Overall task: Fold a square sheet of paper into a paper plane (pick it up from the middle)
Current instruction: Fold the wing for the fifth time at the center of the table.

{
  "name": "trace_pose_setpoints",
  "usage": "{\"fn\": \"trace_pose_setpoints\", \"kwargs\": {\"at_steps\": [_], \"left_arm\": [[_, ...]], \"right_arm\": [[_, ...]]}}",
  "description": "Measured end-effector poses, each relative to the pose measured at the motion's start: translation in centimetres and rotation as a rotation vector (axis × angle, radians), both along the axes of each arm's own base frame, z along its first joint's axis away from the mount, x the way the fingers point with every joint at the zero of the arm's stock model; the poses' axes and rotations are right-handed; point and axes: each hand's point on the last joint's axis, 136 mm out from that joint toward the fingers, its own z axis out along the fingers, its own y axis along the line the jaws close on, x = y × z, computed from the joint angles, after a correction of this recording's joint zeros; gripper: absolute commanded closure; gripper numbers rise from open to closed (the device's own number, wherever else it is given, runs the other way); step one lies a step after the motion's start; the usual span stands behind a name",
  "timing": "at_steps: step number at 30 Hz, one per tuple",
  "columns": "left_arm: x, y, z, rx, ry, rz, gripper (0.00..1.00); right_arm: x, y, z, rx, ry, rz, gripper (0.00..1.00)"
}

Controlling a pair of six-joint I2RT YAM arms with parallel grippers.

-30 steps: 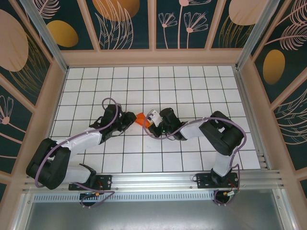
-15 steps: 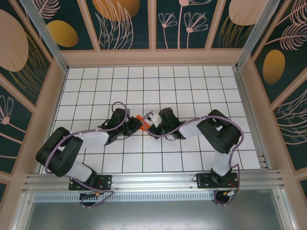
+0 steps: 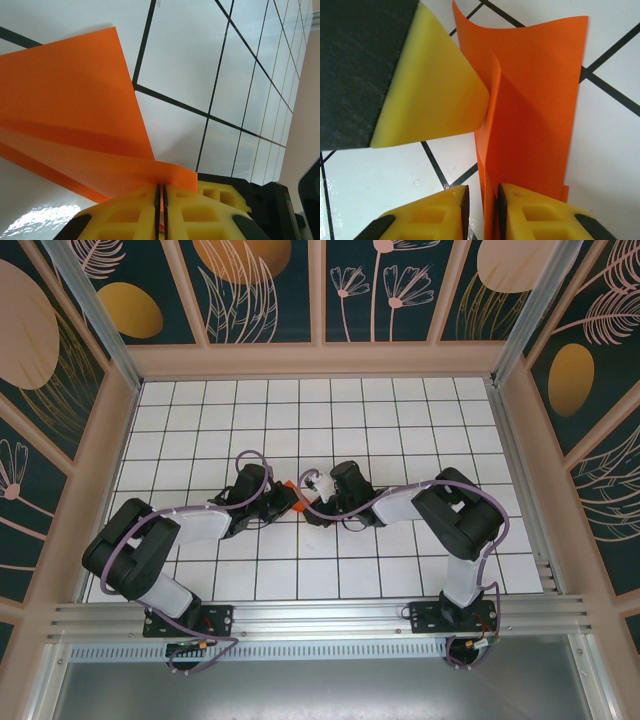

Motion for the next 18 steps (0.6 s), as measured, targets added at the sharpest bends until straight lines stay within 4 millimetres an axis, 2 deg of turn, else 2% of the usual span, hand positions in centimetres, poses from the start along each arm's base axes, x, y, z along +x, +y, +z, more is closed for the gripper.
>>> {"fn": "trace_pose_setpoints", "kwargs": {"at_steps": [11, 18], "left_arm": [[-0.07, 0.09, -0.14, 0.005, 0.006, 0.002, 0.87], [-0.08, 0.10, -0.15, 0.006, 0.006, 0.002, 0.87]], "right_arm": [[0.83, -0.81, 0.28, 0.035, 0.076, -0.048, 0.69], [0.58, -0.68, 0.42, 0.046, 0.095, -0.040, 0.69]]}}
